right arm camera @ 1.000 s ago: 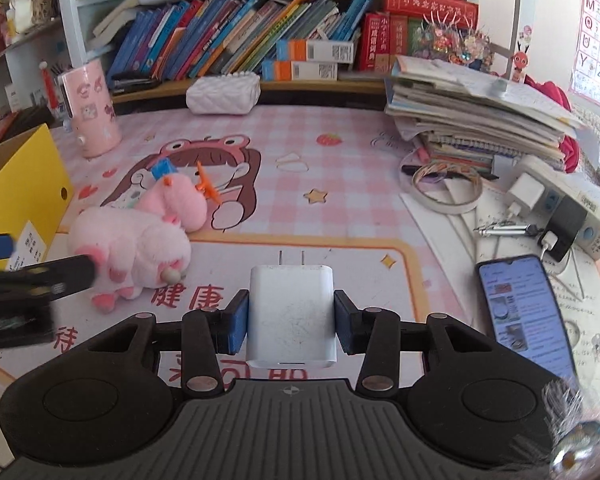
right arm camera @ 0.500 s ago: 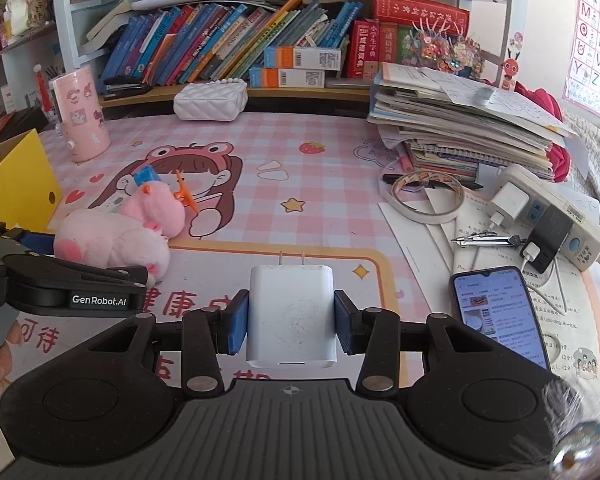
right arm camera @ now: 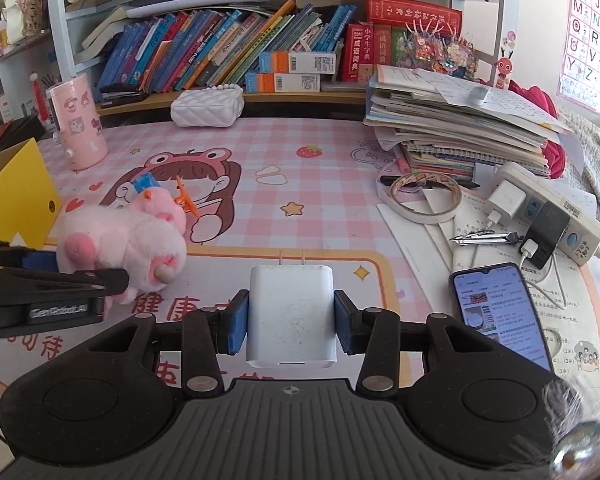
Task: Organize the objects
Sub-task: 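Grasp the pink plush pig with the left gripper while the right gripper holds the charger, then carry the pig and charger with both grippers over the yellow box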
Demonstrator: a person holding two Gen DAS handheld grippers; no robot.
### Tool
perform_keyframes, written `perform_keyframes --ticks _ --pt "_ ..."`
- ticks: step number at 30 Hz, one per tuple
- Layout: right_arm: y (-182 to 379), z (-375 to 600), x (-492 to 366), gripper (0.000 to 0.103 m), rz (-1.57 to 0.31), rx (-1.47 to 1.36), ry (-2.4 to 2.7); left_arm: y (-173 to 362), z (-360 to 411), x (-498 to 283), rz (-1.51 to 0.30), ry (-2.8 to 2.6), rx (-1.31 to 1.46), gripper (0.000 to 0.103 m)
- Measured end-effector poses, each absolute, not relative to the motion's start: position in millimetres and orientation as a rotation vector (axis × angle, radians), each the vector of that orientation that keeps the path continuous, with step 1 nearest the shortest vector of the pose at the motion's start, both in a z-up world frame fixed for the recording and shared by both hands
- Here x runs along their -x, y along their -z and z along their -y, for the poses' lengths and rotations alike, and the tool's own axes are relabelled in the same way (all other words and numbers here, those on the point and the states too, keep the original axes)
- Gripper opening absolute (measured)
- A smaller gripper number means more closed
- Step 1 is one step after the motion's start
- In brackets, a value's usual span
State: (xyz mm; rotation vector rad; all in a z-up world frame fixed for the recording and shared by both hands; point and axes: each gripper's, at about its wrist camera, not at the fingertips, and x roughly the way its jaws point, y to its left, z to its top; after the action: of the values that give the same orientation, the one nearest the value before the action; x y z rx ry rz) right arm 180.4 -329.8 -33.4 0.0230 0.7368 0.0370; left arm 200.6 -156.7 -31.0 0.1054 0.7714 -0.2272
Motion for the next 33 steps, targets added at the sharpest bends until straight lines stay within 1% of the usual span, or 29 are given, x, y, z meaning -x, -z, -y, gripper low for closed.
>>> perform_keyframes --ticks 3,20,33 --pt "33 324 -177 0.041 -0.736 -0.021 -0.052 24 151 -192 -0.743 0.223 -0.078 0.052" --pt "32 297 -165 0.041 -0.76 -0.008 -0.114 6 114 -154 -0.701 0.182 0.053 0.052" --pt "25 267 -147 0.041 -0.747 0.024 -0.156 -6 86 -120 -0.657 0.178 0.091 0.052"
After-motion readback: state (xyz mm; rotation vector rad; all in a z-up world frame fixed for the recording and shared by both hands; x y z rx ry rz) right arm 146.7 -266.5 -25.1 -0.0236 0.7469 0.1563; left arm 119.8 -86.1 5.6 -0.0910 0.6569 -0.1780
